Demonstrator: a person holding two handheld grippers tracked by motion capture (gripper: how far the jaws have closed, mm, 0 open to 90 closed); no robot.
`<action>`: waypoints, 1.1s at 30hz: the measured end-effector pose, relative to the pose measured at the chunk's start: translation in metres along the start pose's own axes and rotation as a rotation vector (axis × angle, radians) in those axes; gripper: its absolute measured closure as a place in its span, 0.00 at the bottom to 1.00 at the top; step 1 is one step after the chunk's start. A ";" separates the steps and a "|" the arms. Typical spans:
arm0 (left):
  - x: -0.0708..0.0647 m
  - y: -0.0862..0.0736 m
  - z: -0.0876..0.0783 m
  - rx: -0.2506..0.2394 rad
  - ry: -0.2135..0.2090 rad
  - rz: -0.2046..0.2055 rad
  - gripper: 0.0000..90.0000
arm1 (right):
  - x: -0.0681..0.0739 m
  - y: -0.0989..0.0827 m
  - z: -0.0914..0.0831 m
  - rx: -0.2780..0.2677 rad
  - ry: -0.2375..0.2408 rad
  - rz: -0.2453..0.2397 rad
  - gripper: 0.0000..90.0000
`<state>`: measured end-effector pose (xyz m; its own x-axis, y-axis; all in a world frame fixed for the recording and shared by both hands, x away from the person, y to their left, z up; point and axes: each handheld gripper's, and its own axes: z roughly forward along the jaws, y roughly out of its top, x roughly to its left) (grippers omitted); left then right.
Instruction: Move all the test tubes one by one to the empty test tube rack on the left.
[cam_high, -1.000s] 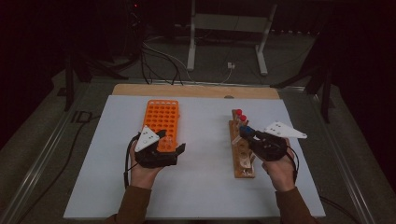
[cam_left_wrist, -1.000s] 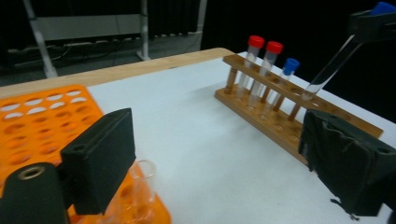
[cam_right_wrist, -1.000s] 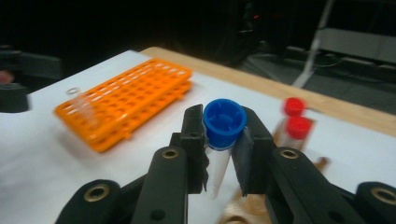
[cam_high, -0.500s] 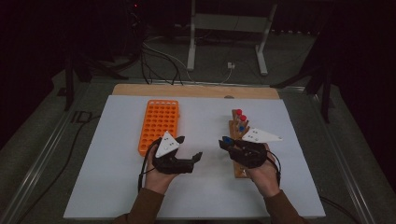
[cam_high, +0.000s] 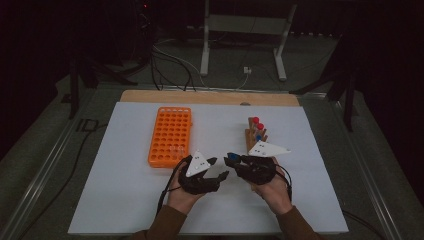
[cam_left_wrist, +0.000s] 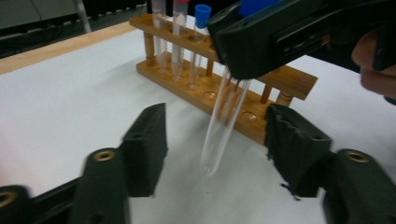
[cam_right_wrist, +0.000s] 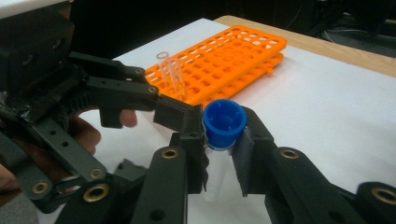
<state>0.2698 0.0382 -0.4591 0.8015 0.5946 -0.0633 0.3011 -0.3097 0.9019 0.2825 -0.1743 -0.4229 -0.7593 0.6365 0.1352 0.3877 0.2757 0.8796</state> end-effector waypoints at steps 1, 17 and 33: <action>-0.001 0.000 0.001 -0.001 -0.007 0.002 0.54 | 0.001 0.000 0.001 0.002 0.007 0.002 0.84; -0.001 -0.002 0.001 -0.013 -0.039 0.002 0.84 | 0.006 -0.001 0.005 0.004 0.055 -0.002 0.79; 0.012 -0.003 -0.008 -0.022 0.008 -0.030 0.85 | -0.007 0.004 -0.011 -0.090 0.065 0.007 0.25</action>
<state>0.2740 0.0526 -0.4594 0.7879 0.6096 -0.0872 0.3137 -0.2754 0.9087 0.2840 -0.1856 -0.4157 -0.7901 0.5895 0.1681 0.3467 0.2037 0.9156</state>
